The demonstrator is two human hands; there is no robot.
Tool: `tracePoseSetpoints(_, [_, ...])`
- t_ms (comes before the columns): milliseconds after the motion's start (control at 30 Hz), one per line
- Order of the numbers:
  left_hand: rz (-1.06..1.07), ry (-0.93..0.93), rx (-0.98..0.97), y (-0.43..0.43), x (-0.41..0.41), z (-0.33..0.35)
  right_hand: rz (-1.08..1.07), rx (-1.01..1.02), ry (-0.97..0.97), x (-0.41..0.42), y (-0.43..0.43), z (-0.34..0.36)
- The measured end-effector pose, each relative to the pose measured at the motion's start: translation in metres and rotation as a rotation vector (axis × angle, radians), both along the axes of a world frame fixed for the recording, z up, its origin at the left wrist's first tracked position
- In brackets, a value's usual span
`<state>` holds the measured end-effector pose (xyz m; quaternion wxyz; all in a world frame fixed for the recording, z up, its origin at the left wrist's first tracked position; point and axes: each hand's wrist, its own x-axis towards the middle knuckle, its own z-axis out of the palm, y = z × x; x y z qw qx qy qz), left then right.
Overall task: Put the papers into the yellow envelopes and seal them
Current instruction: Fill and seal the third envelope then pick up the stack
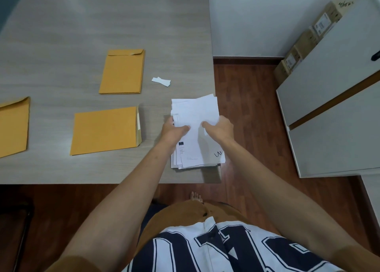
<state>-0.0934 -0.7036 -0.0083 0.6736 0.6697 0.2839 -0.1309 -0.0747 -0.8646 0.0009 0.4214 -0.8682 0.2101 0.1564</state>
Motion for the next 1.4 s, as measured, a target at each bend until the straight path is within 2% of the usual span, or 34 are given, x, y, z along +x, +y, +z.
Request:
tracePoseSetpoints(100, [0.035, -0.031, -0.078, 0.009, 0.008, 0.010, 0.017, -0.016, -0.059, 0.007, 0.013, 0.011])
tracePoseSetpoints(367, [0.075, -0.182, -0.172, 0.068, 0.017, 0.051, 0.100, 0.218, -0.159, 0.025, 0.076, 0.035])
tracePoseSetpoints(600, [0.180, -0.259, -0.081, 0.159, 0.019, 0.077, 0.177, 0.310, -0.224, 0.037, 0.160, 0.055])
tracePoseSetpoints(833, [0.196, -0.335, -0.034, 0.252, 0.019, 0.090, 0.201, 0.377, -0.334, 0.038, 0.243, 0.066])
tracePoseSetpoints(1133, [0.167, -0.336, -0.033, 0.318, 0.012, 0.070, 0.229, 0.377, -0.395, 0.024, 0.297, 0.049])
tracePoseSetpoints(1300, [0.096, -0.184, -0.008, 0.328, -0.003, 0.034, 0.287, 0.290, -0.252, 0.007, 0.305, 0.019])
tracePoseSetpoints(1400, [0.084, -0.158, -0.019, 0.330, -0.008, 0.021, 0.239, 0.287, -0.209, 0.003, 0.309, 0.012])
